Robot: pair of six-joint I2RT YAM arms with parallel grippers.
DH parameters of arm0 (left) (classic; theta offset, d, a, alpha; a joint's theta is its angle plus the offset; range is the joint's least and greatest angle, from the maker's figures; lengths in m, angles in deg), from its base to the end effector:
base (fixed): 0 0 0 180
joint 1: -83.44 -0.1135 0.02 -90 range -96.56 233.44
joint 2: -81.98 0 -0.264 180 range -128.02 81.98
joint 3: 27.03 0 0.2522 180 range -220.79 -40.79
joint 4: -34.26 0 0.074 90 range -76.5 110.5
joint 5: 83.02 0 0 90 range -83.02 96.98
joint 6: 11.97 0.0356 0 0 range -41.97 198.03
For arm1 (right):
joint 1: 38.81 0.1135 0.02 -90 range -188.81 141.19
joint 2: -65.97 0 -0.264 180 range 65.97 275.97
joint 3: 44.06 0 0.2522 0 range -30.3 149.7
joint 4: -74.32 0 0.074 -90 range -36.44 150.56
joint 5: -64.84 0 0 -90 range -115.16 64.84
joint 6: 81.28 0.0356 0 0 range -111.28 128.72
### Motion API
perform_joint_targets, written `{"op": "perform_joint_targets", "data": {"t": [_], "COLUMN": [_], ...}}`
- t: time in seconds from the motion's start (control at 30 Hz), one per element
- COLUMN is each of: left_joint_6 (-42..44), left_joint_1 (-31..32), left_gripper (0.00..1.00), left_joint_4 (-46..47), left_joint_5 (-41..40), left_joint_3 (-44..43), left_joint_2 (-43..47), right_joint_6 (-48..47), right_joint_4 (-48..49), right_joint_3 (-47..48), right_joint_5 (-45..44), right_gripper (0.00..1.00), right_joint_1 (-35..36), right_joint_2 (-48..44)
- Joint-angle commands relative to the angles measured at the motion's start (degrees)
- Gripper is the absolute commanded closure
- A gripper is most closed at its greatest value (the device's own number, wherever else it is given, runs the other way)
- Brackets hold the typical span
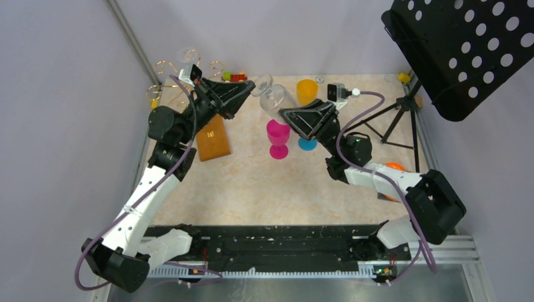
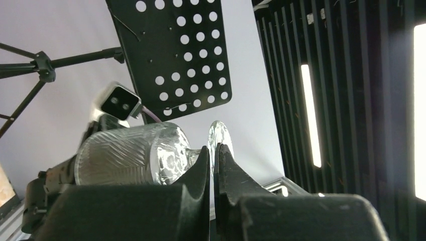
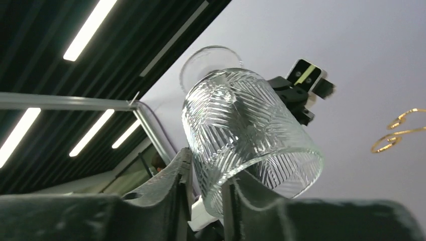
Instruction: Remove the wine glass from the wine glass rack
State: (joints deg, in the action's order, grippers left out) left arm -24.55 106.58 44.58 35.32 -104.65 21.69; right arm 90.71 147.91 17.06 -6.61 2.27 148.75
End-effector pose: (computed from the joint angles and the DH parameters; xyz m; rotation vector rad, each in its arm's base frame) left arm 0.1986 -0.1033 0.4668 -0.4311 1.4042 -2.1500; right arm 0.2094 0.1976 0.3671 -0.0766 0.8983 2.1398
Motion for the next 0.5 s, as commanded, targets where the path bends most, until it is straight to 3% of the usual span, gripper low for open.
{"op": "perform_joint_targets", "data": {"t": [0.0, 0.13, 0.2, 0.3, 0.47], "left_joint_6": [-0.8, -0.7, -0.5, 2.1, 9.9], "left_joint_1": [1.4, 1.5, 1.6, 1.7, 1.7], "left_gripper": [1.0, 1.0, 0.97, 0.79, 0.37], "left_joint_4": [8.5, 9.3, 8.9, 4.7, -1.7], "left_joint_5": [-2.7, -3.3, -3.3, -3.9, -6.7], "left_joint_3": [-0.7, -0.7, -0.6, -1.2, -1.8], "left_joint_2": [2.0, 2.1, 2.1, 3.0, 5.5], "right_joint_6": [-4.8, -5.6, -6.0, -7.1, -11.7], "right_joint_4": [11.0, 10.1, 9.8, 7.8, 0.5], "right_joint_3": [2.6, 2.6, 2.6, 3.0, 3.3], "right_joint_5": [1.7, 1.7, 1.7, 1.9, 1.8], "right_gripper": [0.82, 0.98, 1.0, 1.0, 1.0], "right_joint_1": [-0.2, -0.2, -0.3, -0.2, -0.2], "right_joint_2": [-4.0, -5.1, -5.4, -6.4, -9.7]}}
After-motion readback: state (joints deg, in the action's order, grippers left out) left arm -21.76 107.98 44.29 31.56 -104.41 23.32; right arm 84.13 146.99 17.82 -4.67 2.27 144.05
